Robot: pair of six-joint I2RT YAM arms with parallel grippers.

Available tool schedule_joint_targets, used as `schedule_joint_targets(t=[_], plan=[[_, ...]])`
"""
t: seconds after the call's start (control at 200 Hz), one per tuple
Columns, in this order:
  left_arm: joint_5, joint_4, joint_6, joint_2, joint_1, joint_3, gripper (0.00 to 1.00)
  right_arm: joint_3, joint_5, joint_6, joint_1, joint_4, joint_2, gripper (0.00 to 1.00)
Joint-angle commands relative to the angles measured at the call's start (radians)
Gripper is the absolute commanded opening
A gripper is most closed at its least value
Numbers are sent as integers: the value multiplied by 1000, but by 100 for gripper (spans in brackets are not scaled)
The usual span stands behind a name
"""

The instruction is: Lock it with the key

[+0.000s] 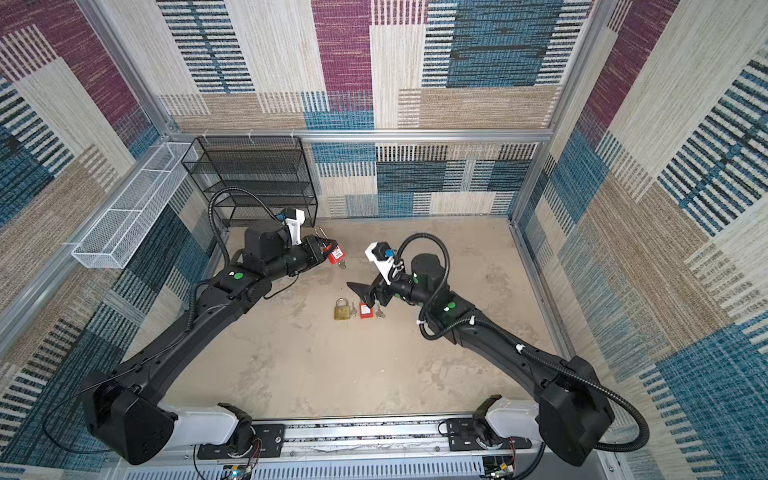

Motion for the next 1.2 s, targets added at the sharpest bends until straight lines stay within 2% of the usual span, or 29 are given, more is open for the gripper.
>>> schedule_joint_targets(t=[0.0,0.14,0.245,0.416,0.636,0.902,1.192], plan=[[-10,-16,-62,-30,14,7,0,-74,118,-283,23,279,-32,96],[-29,58,-171,-111,69,-97,0,-95,193,-471,69,364,-7,95],[-49,23,-200,-170,106,-157,0,-90,236,-569,101,461,44,94],[2,-10,-247,-220,149,-205,0,-50,273,-755,178,560,168,93],[63,47,-333,-240,184,-248,0,-20,354,-902,256,796,325,93],[105,61,-345,-216,203,-225,0,90,338,-970,270,843,471,90],[123,84,-362,-218,220,-219,0,150,305,-978,268,778,537,76]])
